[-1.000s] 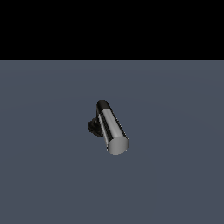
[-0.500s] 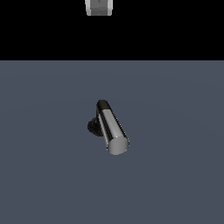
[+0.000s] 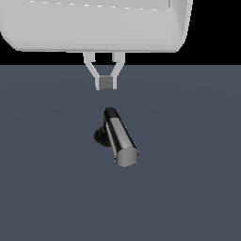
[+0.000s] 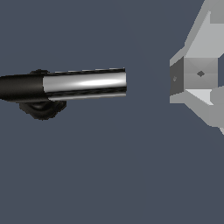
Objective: Turn on the faucet by rotating a designated handle.
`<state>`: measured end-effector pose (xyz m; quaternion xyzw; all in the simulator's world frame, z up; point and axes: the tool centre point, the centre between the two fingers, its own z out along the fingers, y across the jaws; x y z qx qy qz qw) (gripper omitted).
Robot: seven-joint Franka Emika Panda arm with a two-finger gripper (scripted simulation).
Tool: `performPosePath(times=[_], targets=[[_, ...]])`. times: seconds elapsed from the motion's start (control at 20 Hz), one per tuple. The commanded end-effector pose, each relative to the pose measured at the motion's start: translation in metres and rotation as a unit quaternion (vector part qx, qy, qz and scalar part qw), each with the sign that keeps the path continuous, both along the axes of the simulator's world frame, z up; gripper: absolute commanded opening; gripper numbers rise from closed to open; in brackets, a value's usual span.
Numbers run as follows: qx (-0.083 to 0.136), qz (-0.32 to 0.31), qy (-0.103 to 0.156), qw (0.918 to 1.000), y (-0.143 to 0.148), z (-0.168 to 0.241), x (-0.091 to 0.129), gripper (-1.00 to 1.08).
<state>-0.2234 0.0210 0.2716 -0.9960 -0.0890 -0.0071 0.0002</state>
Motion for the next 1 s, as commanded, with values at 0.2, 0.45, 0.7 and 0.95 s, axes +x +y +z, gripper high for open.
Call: performPosePath(times=[0.2,0.45,0.7,0.95], targets=[[0.000,0.022,0.002,0.9997,0.004,-0.047,0.007,-1.00],[-0.001,0.039,0.003,0.9992,0.007,-0.082,0.012,-1.00],[-0.001,0.054,0.005,0.9985,0.011,-0.113,0.017,-1.00],[-0.001,0.065,0.006,0.9979,0.013,-0.137,0.022,-1.00]])
